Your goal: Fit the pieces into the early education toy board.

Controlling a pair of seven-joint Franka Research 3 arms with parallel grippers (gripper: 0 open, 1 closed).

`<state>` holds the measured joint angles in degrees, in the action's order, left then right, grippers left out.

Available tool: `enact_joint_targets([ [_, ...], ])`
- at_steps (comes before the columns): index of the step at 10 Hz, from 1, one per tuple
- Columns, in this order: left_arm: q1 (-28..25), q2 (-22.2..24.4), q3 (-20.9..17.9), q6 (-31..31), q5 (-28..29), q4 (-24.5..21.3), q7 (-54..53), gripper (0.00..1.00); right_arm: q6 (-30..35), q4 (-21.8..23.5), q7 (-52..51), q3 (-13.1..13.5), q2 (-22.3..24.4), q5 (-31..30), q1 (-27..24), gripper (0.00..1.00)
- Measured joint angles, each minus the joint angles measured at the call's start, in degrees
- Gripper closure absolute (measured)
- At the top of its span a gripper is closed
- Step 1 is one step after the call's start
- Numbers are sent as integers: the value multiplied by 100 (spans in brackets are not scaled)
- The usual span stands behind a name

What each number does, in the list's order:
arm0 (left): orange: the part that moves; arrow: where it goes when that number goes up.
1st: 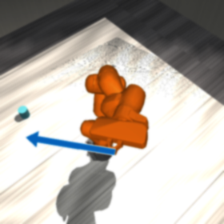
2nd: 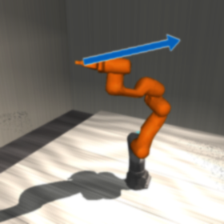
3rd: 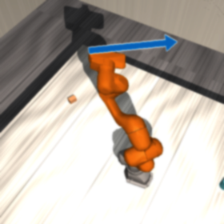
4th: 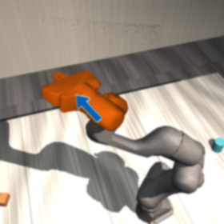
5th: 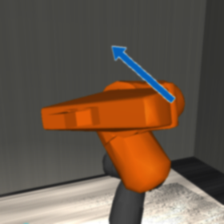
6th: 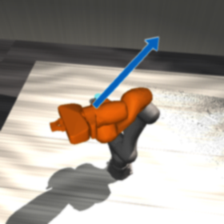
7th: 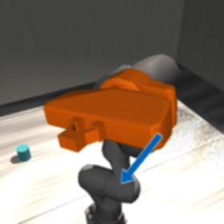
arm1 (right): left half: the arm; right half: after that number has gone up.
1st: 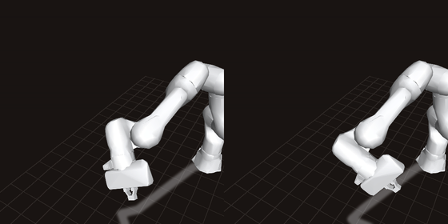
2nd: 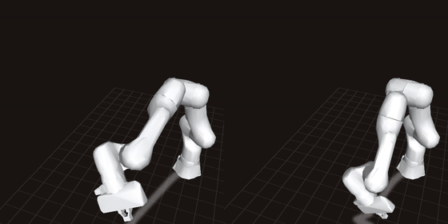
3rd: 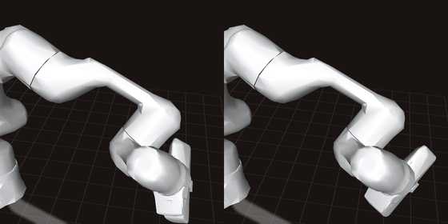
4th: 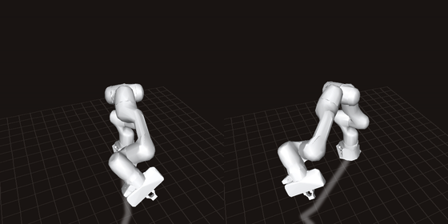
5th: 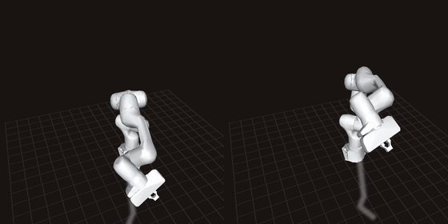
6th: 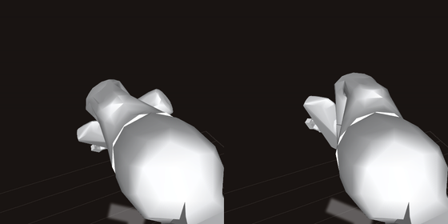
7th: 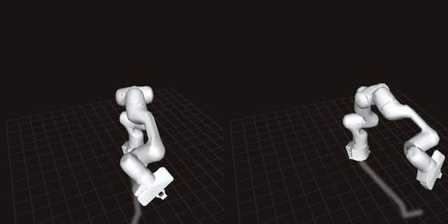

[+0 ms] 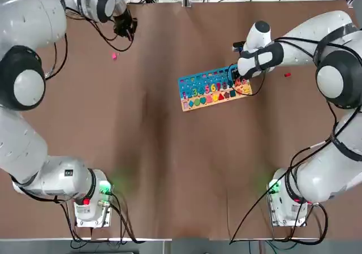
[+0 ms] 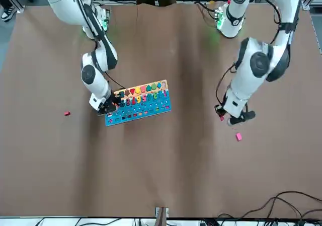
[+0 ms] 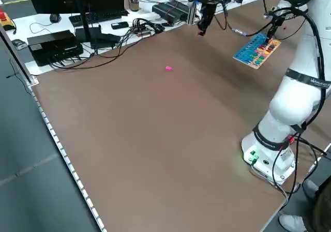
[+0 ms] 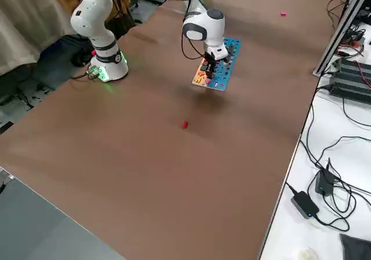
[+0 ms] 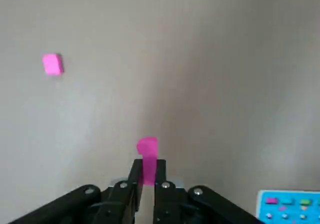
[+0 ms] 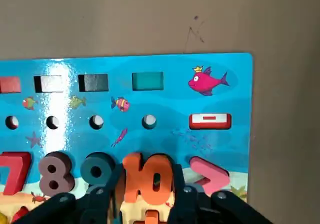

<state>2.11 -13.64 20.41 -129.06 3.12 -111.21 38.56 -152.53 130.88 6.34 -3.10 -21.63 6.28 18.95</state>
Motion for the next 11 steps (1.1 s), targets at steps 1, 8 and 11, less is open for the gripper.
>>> enact_joint_targets([
  [1, 169, -2, 22, 3, 0, -10, 251, 87, -3, 0, 0, 0, 0, 0, -1, 58],
  [8, 1268, -194, 47, 624, 581, -29, 1262, 87, -99, 10, -227, 2, -1, 0, -10, 58],
  [11, 1358, -34, 71, 855, 618, 62, 1423, 87, -112, 24, -377, 3, 0, 0, -23, 58],
])
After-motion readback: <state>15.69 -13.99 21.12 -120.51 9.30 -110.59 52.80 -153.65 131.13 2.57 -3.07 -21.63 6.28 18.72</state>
